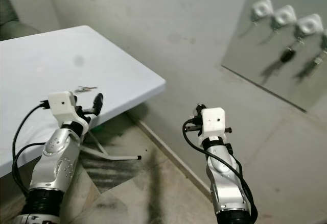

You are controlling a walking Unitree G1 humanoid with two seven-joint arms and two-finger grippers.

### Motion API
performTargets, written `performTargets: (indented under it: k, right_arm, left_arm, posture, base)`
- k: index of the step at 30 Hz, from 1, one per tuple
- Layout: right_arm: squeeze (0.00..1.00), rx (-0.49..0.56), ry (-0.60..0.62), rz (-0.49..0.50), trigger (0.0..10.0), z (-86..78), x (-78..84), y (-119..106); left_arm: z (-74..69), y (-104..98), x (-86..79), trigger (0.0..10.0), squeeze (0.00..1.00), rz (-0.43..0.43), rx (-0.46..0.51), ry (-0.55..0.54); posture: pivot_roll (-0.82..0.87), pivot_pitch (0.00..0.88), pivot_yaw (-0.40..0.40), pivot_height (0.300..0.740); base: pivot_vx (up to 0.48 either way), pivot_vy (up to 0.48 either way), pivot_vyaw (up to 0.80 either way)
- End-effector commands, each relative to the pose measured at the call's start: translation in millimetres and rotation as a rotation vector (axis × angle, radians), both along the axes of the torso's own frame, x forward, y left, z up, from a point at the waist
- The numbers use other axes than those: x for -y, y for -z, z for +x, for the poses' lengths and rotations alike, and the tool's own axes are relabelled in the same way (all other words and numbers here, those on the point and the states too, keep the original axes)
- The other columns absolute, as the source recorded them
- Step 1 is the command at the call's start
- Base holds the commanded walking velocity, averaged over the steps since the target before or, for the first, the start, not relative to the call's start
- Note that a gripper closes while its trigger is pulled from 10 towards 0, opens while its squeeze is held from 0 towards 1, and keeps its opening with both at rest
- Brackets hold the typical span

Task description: Hang keys on a hook

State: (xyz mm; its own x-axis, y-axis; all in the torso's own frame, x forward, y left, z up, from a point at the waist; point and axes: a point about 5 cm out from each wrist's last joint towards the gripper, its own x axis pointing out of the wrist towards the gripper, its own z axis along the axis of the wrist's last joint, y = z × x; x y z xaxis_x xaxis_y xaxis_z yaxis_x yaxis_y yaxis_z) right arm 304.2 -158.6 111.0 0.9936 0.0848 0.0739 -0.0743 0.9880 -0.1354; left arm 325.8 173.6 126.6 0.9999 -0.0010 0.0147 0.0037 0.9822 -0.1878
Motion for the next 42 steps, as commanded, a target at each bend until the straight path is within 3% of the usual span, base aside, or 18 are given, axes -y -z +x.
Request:
performTargets:
  k: [1, 42]
  right_arm:
    - [0.0, 0.005, 0.016, 0.007, 10.0, 0.8, 3.3, -2.2]
    - [0.0, 0.009, 0.027, 0.02, 10.0, 2.1, 3.9, -6.1]
  left_arm:
    - [1.7, -1.1, 7.8, 10.0, 0.0, -0.007, -0.001, 0.017]
    - [1.3, 0.9, 12.2, 10.0, 0.0, 0.006, -0.011, 0.0]
  posture:
    - [0.02, 0.0, -0.03, 0.74]
    - [0.02, 0.0, -0.046, 0.74]
  base:
    - [0.0, 0.0, -0.77]
    - [0.0, 0.0, -0.73]
